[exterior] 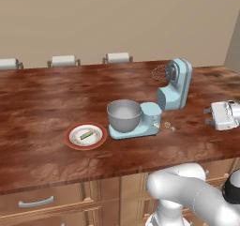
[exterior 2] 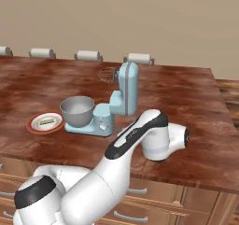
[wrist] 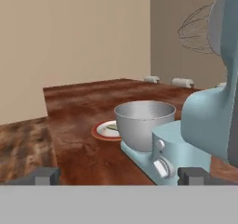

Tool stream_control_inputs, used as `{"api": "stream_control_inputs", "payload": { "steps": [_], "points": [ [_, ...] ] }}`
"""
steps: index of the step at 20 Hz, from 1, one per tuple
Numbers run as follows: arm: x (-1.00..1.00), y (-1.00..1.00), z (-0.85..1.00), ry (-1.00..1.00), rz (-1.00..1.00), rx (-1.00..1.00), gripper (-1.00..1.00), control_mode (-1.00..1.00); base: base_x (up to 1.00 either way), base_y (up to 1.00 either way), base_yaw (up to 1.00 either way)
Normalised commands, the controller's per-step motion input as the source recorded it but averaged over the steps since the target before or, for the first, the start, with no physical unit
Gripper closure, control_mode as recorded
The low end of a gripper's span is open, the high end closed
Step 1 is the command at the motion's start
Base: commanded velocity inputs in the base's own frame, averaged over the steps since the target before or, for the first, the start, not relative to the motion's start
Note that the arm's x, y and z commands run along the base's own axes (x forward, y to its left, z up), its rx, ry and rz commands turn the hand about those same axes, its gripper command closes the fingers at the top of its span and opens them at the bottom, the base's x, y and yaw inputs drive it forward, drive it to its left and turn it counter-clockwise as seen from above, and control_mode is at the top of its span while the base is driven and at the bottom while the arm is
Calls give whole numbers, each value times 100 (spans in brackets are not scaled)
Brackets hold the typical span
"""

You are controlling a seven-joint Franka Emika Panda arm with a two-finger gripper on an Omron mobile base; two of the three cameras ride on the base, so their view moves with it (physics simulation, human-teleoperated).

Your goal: Add butter and sugar cubes to the stand mixer bowl and then turn on the stand mixer to begin making frosting.

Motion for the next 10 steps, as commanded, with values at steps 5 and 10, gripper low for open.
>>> {"api": "stream_control_inputs", "payload": {
  "steps": [5,10],
  "points": [
    [1,10,-35,-14,0,-15,-100,-100,0,0,0],
    [18,7,-39,-1,0,-5,-100,-100,0,0,0]
  ]
}}
